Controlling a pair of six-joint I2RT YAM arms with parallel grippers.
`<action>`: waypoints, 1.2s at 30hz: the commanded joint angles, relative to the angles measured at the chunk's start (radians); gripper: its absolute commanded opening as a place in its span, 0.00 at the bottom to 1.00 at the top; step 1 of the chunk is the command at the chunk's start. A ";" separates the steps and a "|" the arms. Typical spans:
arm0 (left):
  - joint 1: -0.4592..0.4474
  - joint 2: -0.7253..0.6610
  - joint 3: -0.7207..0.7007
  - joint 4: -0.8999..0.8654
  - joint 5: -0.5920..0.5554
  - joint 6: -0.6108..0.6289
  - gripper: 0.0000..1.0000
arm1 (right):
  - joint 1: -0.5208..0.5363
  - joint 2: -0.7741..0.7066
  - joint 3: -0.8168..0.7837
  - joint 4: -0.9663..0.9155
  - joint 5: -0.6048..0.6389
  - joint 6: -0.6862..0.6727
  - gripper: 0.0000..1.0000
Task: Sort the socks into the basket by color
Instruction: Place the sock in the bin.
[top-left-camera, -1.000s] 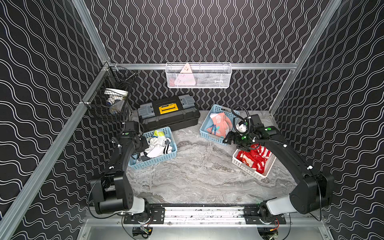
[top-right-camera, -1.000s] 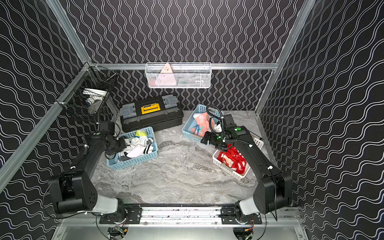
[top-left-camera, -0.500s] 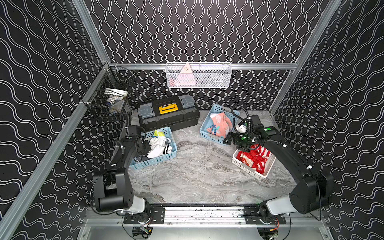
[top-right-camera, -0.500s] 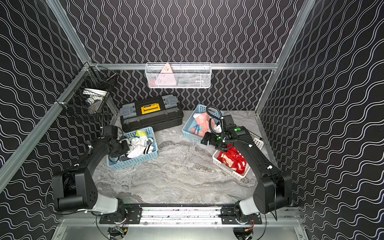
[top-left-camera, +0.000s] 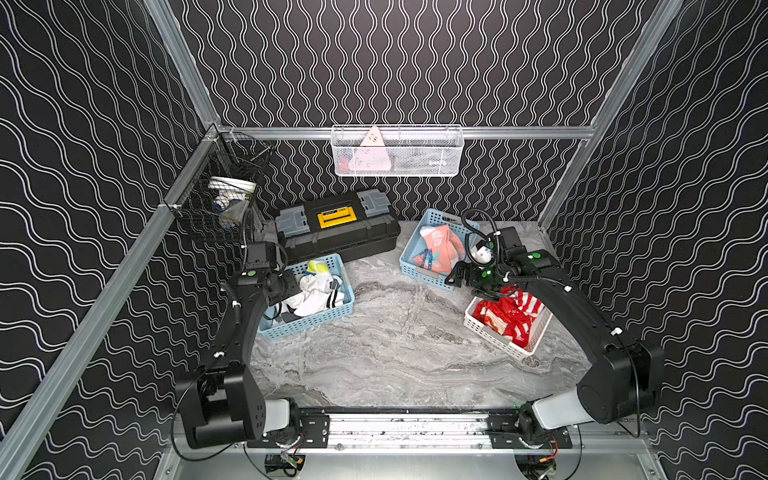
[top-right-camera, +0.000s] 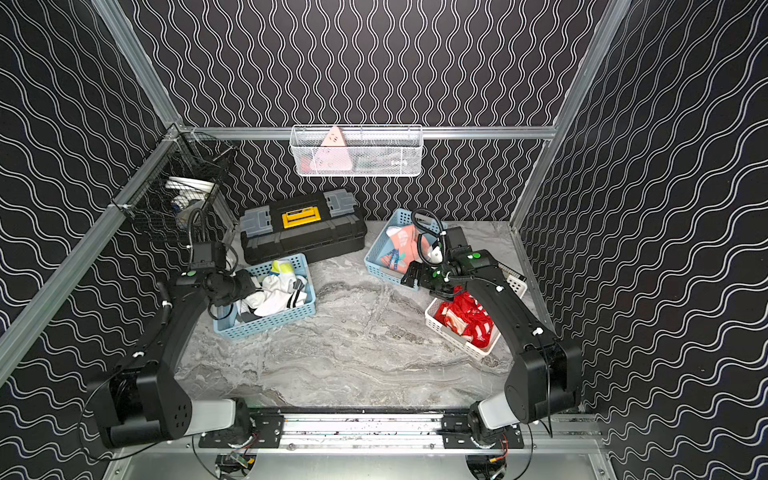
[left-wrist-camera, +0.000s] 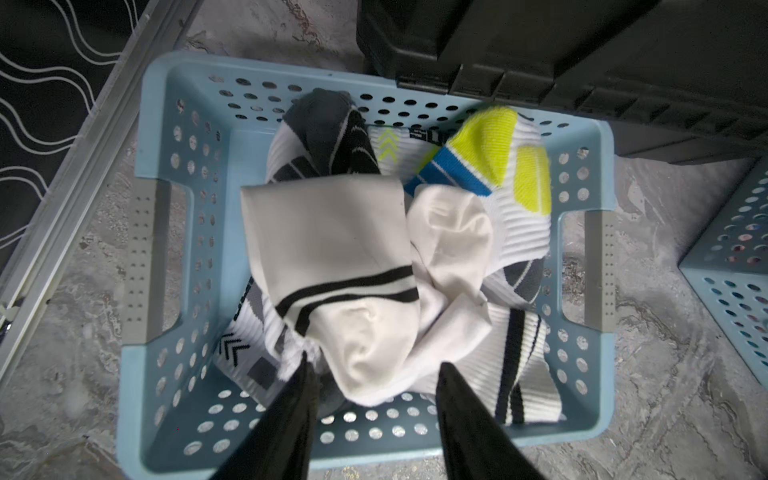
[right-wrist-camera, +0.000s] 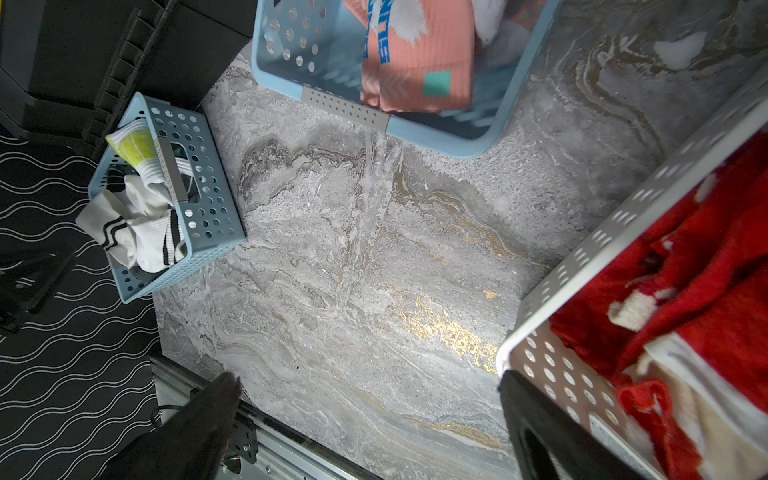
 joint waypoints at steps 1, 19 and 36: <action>0.000 0.042 0.033 0.059 -0.038 0.026 0.49 | 0.002 0.002 0.011 0.002 0.006 0.001 1.00; -0.004 0.205 -0.147 0.244 -0.039 0.003 0.37 | 0.002 -0.002 0.007 -0.026 0.033 -0.013 1.00; -0.009 -0.021 -0.024 0.087 0.004 0.038 0.58 | 0.001 0.012 0.056 -0.049 0.069 -0.022 1.00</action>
